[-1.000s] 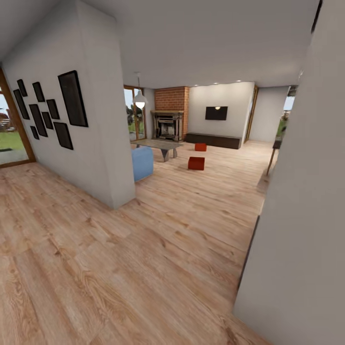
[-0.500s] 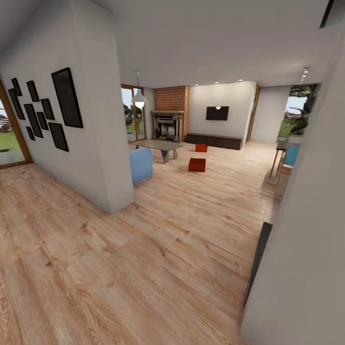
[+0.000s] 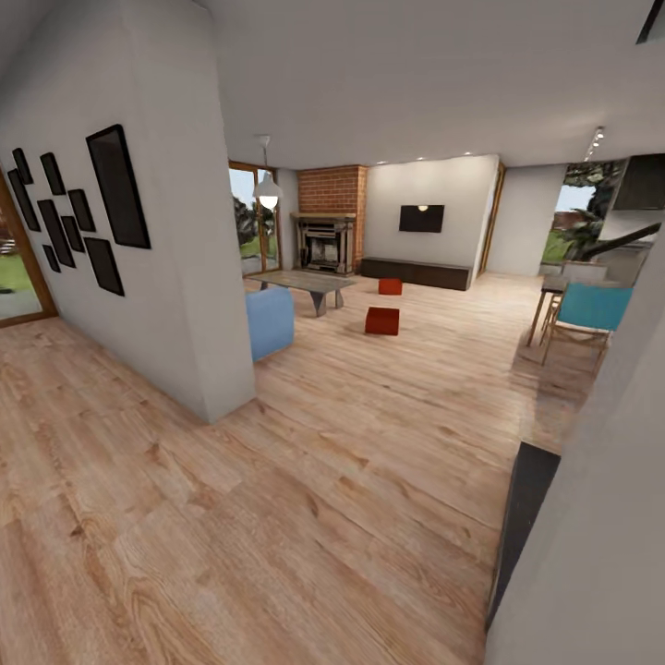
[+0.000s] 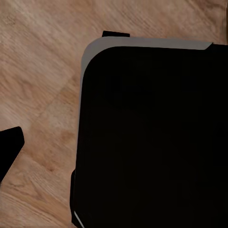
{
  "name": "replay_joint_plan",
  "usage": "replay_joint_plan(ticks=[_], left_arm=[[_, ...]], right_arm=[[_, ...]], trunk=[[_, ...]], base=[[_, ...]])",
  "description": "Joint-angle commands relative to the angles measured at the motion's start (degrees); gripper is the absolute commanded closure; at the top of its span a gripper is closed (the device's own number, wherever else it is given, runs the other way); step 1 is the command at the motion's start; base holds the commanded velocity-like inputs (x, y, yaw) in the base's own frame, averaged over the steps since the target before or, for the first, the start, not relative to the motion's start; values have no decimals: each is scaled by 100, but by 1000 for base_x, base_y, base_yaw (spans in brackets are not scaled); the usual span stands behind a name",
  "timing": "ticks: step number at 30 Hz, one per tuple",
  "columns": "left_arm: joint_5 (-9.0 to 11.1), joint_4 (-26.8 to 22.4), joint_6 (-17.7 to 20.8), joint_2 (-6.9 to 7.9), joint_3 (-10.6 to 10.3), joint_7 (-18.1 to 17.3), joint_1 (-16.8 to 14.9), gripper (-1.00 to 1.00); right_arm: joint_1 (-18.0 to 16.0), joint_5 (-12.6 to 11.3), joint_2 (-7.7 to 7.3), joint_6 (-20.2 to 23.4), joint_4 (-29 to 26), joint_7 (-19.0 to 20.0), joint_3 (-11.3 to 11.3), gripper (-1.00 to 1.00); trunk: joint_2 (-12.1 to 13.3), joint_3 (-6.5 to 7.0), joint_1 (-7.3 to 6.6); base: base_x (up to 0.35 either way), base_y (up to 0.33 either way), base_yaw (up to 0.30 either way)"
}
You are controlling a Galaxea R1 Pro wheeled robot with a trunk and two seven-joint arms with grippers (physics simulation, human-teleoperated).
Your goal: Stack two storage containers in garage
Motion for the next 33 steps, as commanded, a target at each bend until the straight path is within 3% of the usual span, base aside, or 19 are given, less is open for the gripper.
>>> replay_joint_plan(ticks=[1,12,33], left_arm=[[52,-2,-11,-1,-1,-1,-1,-100],[52,-2,-11,-1,-1,-1,-1,-100],[52,-2,-11,-1,-1,-1,-1,-100]], right_arm=[[-4,-60,0,-27,9,17,46,-100],[-4,-60,-2,-30,9,17,47,-100],[-4,-60,-6,-30,9,17,45,-100]], trunk=[[-2,-5,3],[-2,-5,3],[-2,-5,3]], base=[[321,0,154],[321,0,225],[321,0,7]])
